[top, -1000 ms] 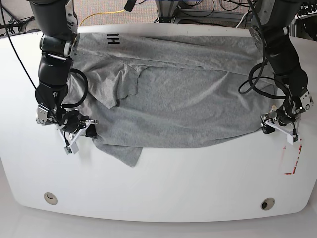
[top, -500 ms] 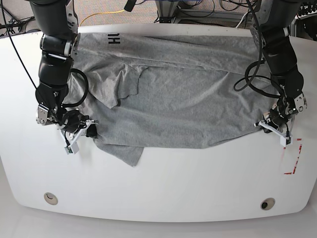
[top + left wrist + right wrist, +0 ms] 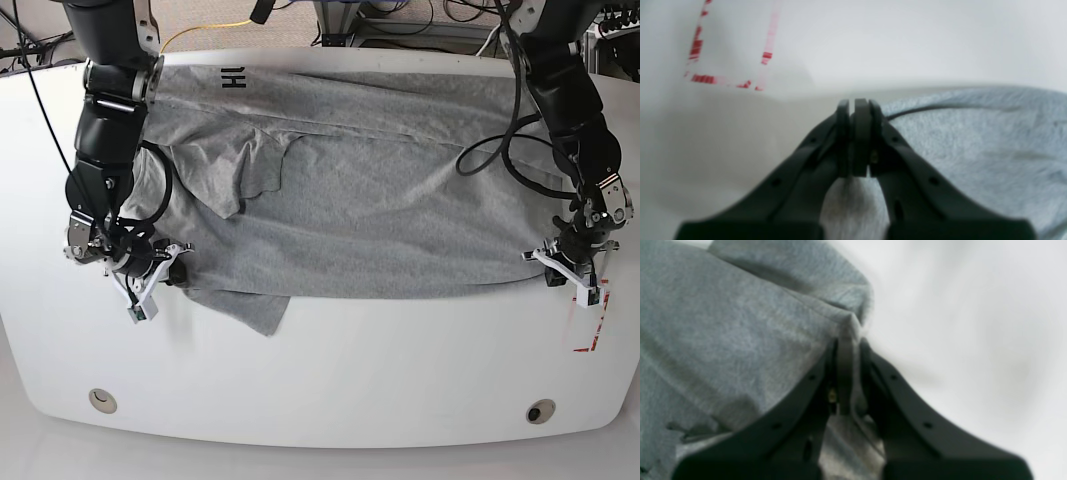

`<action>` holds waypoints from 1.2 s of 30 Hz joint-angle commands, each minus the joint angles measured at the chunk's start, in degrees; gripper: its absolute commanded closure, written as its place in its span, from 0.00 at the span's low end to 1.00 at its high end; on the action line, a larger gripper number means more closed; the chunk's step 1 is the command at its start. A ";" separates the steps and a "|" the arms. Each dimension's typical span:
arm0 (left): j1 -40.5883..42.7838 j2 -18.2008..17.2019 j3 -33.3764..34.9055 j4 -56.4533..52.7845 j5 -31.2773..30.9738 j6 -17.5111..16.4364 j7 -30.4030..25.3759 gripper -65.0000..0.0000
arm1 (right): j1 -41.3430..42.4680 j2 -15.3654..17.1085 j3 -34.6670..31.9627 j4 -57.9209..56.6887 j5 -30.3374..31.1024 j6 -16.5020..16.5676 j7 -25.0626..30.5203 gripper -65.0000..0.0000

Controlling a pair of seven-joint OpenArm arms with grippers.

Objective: Fold the T-shirt properly
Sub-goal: 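Move both grippers to the shirt's hem corners and grasp them, then lift the hem with both grippers and fold it over toward the collar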

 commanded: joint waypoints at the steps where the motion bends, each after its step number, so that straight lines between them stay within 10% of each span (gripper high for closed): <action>1: -0.89 -0.94 -0.19 3.61 -0.39 -1.65 -0.89 1.00 | 1.22 0.66 0.16 3.55 0.53 0.36 -1.16 1.00; 6: 0.78 -1.12 -0.19 5.46 -0.30 -3.14 -0.89 0.99 | 0.70 0.66 0.16 4.25 0.80 0.36 -2.57 1.00; 14: 2.01 -2.17 1.39 9.24 -0.65 -3.32 0.60 0.42 | 0.34 0.66 0.16 4.08 0.88 0.36 -2.48 1.00; 23: 1.92 -2.17 1.12 11.53 -0.39 -5.96 3.77 0.41 | -0.45 0.57 0.16 3.99 0.97 0.36 -2.39 1.00; 36: -11.97 -5.52 -0.55 -19.59 -0.30 -2.97 -5.37 0.41 | -0.62 -0.93 0.24 3.99 0.53 0.36 -2.39 1.00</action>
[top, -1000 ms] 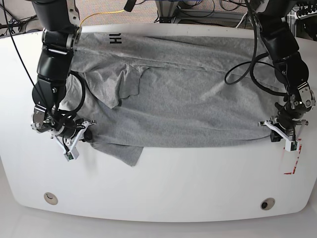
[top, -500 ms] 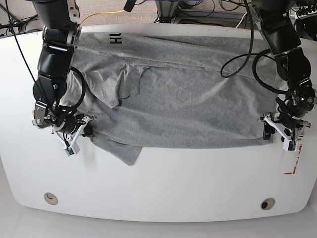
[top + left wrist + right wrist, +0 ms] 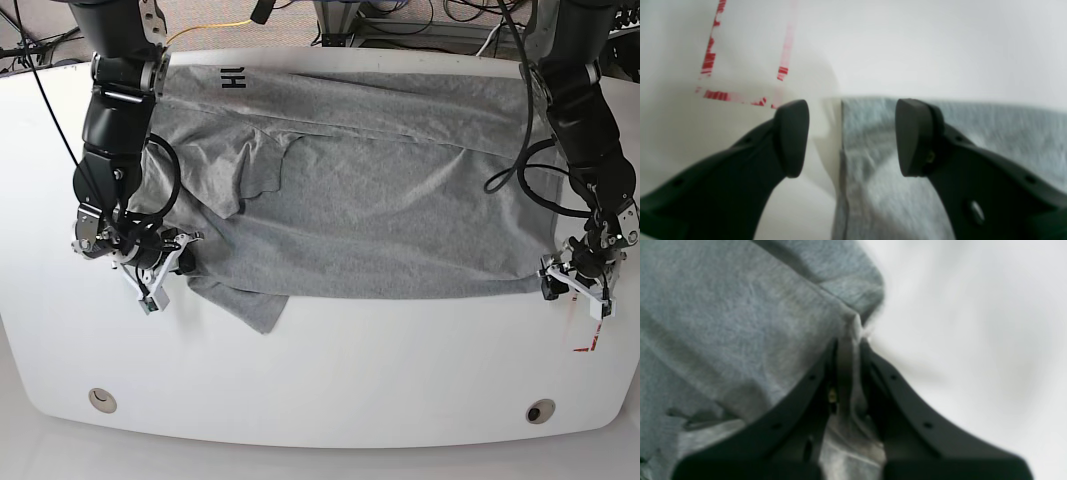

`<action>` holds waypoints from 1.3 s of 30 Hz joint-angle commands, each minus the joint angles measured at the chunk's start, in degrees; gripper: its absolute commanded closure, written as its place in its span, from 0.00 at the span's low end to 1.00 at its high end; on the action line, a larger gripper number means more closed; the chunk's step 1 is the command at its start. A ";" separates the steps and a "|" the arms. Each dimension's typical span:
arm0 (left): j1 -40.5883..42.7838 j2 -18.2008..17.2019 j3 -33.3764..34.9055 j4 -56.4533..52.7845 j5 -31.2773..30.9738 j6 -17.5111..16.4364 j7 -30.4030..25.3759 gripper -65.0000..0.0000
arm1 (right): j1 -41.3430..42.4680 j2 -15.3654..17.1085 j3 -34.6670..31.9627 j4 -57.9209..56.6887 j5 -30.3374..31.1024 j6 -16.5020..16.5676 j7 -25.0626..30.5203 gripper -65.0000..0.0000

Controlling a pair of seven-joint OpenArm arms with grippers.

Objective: Fold the T-shirt properly
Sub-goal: 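Lift the hem with both grippers and fold it over toward the collar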

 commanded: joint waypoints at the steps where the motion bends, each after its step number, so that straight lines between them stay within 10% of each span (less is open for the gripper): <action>1: -3.49 -2.04 0.07 -5.38 -0.60 -0.21 -3.30 0.41 | 1.58 0.69 0.22 1.08 0.88 0.38 1.17 1.00; 18: -8.15 -2.22 5.96 -20.15 -0.87 -0.21 -10.34 0.42 | 1.50 0.60 0.31 1.08 0.97 0.38 1.26 1.00; 26: -8.24 -1.34 7.01 -20.15 0.36 -0.13 -12.71 1.00 | 1.50 0.60 0.31 1.08 0.88 0.38 1.26 1.00; 39: -4.19 -1.25 7.89 -3.53 4.32 -0.30 -12.71 1.00 | 2.02 1.04 0.49 4.33 1.15 0.38 1.17 1.00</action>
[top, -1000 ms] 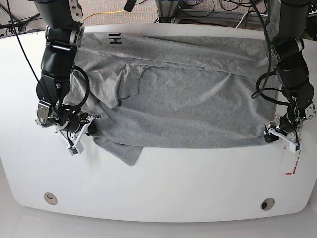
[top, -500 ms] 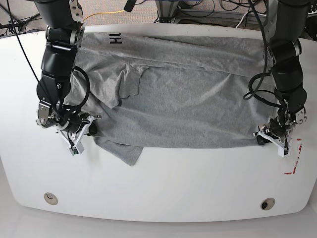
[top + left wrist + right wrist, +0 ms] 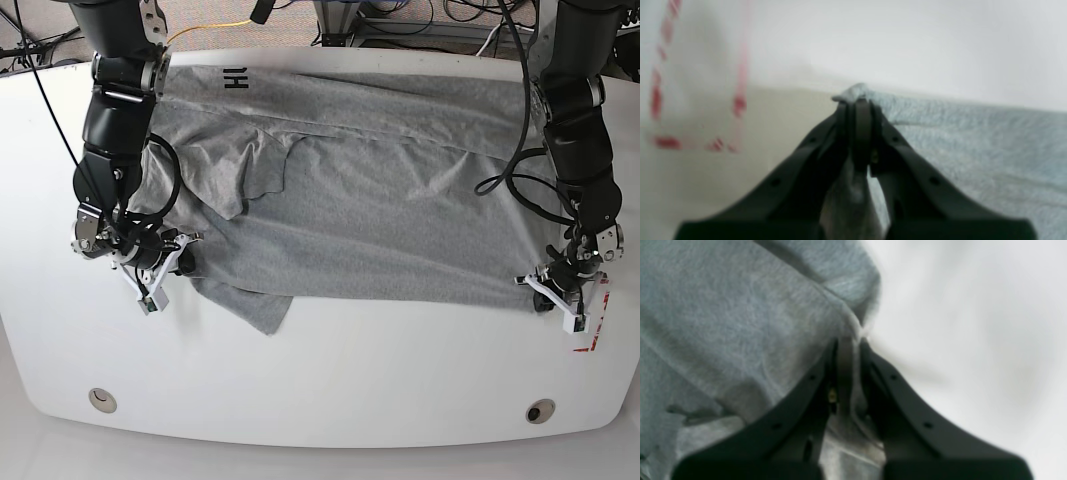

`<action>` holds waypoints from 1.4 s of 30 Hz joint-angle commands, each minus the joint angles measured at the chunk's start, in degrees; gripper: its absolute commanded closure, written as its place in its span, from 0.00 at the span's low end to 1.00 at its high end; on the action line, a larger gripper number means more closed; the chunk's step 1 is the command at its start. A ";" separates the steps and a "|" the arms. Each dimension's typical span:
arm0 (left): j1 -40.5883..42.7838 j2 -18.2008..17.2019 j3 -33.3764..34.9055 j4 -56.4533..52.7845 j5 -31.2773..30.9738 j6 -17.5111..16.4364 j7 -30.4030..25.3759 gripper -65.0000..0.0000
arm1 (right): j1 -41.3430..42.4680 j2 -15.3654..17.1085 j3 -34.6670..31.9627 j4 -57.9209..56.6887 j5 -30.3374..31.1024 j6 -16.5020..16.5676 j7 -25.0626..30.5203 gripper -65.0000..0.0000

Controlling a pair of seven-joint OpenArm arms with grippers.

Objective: Fold the T-shirt properly
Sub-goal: 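Lift the hem with both grippers and fold it over toward the collar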

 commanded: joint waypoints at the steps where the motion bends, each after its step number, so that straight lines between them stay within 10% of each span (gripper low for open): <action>1: 0.31 -1.14 -0.18 5.90 -0.53 -0.04 -1.08 1.00 | 2.13 1.07 0.44 5.02 0.45 0.32 0.73 1.00; 25: 19.92 -0.97 -7.56 39.39 -0.71 -11.47 4.81 1.00 | -4.64 0.98 8.79 33.85 0.89 0.32 -22.30 1.00; 36: 33.02 -0.79 -10.55 47.92 -0.62 -13.40 5.34 1.00 | -18.97 -3.07 12.75 48.09 0.89 0.32 -26.26 1.00; 42: 38.03 -0.70 -13.10 53.02 -0.71 -14.02 14.30 1.00 | -25.12 -4.91 14.95 49.94 0.89 0.32 -26.35 1.00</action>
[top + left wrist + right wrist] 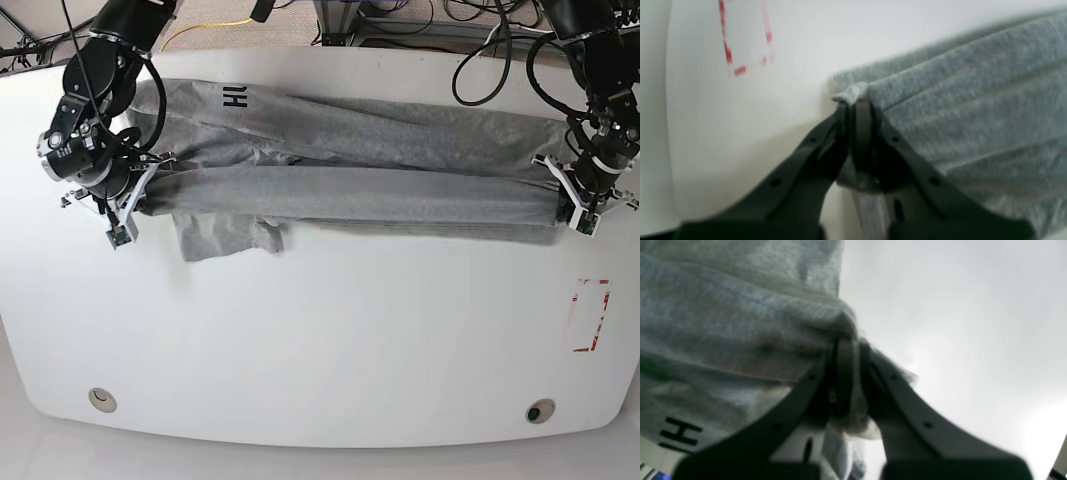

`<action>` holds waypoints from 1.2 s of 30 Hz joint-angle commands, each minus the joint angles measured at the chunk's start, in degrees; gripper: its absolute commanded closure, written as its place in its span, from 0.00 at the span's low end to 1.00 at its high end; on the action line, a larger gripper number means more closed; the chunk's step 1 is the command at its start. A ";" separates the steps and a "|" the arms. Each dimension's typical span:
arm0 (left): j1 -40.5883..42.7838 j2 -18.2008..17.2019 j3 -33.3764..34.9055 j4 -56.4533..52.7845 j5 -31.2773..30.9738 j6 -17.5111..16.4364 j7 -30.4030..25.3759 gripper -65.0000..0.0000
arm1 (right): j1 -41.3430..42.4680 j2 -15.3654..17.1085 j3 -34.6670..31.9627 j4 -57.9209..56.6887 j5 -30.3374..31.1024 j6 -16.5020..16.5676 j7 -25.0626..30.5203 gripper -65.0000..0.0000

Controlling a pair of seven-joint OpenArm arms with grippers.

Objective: Fold the T-shirt properly
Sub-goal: 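Lift the hem with both grippers and fold it over toward the collar, then lay the folded hem down and open both grippers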

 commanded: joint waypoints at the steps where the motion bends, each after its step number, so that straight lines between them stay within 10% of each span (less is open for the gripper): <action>1: 1.44 -0.33 -2.37 2.86 0.01 -0.65 1.74 1.00 | -2.39 0.49 1.48 1.44 -0.14 -0.01 0.74 1.00; 16: 9.36 1.87 -5.71 2.77 0.54 -0.65 2.53 1.00 | -11.71 -2.06 1.84 1.53 -0.14 -0.01 1.00 0.99; 20: 10.32 1.69 -5.62 2.77 0.63 -0.65 3.15 0.86 | -11.98 -3.56 2.10 1.53 -0.14 -0.01 1.00 0.98; 27: 9.18 1.61 -5.27 2.77 0.45 -0.65 8.07 0.37 | -11.36 -6.02 10.36 2.67 1.44 -0.01 1.00 0.44; 31: 5.84 1.52 -4.13 2.95 0.19 -0.65 8.07 0.38 | -9.69 -5.93 14.58 3.64 9.62 -0.01 0.74 0.18; 36: 2.94 1.61 -4.22 4.97 0.10 -0.65 8.07 0.41 | -7.58 -5.32 16.43 3.46 15.07 -0.01 0.82 0.14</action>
